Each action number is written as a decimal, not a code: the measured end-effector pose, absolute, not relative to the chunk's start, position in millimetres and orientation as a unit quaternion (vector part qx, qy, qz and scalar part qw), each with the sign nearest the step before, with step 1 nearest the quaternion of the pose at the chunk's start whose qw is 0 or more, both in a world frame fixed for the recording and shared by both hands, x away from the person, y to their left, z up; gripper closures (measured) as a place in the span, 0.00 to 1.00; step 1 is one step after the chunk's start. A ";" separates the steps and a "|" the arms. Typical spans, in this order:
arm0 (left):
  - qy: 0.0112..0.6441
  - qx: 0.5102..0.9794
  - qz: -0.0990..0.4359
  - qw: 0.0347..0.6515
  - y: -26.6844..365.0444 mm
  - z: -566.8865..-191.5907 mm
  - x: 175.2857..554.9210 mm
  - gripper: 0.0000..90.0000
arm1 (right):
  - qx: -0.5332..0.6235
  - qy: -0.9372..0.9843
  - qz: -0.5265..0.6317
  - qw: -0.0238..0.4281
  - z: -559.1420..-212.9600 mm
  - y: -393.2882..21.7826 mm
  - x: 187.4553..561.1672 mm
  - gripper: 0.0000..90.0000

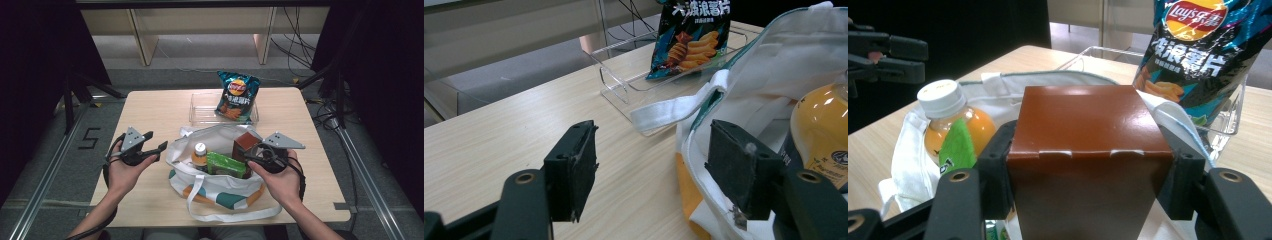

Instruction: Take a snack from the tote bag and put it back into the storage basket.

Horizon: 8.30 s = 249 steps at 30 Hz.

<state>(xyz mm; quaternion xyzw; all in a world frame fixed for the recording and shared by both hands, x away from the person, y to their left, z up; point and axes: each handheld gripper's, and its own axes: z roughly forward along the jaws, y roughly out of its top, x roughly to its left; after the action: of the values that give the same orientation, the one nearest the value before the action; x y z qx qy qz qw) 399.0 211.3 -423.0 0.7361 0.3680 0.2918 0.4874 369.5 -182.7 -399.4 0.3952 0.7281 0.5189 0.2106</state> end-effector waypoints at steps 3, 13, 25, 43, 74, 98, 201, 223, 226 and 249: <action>0.368 0.735 0.292 0.488 211.2 -422.8 398.9 0.39 | 0.399 0.724 0.521 0.213 -396.3 -184.5 369.4 0.43; 0.369 0.734 0.293 0.489 211.3 -422.5 399.2 0.39 | 0.400 0.709 0.537 0.221 -377.9 -190.3 369.0 0.43; 0.367 0.734 0.294 0.490 210.3 -422.1 400.0 0.39 | 0.392 0.691 0.556 0.243 -357.8 -196.7 374.5 0.44; 0.368 0.732 0.295 0.491 210.2 -421.5 400.7 0.39 | 0.410 0.669 0.565 0.255 -338.8 -202.0 383.8 0.44; 0.364 0.733 0.295 0.494 208.9 -421.9 401.3 0.39 | 0.412 0.649 0.580 0.269 -313.2 -197.6 396.9 0.44; 0.368 0.733 0.296 0.490 209.5 -420.9 400.1 0.39 | 0.412 0.639 0.591 0.270 -302.0 -198.0 403.5 0.44; 0.364 0.725 0.305 0.499 211.1 -420.0 398.5 0.40 | 0.448 0.601 0.556 0.360 -299.0 -193.8 485.0 0.44; 0.364 0.726 0.305 0.498 211.1 -419.5 397.9 0.40 | 0.467 0.597 0.544 0.360 -310.7 -186.9 500.1 0.44; 0.363 0.725 0.305 0.499 210.8 -419.8 398.5 0.40 | 0.464 0.601 0.541 0.363 -311.9 -186.9 502.1 0.44; 0.362 0.725 0.304 0.500 210.9 -419.8 398.2 0.40 | 0.476 0.602 0.526 0.366 -324.2 -183.0 514.4 0.44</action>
<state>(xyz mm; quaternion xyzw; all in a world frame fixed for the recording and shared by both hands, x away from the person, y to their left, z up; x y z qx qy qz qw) 398.2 210.9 -419.8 0.7255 0.3623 0.3043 0.4999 514.4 -183.0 -324.2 0.4764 0.6019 0.5262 0.3659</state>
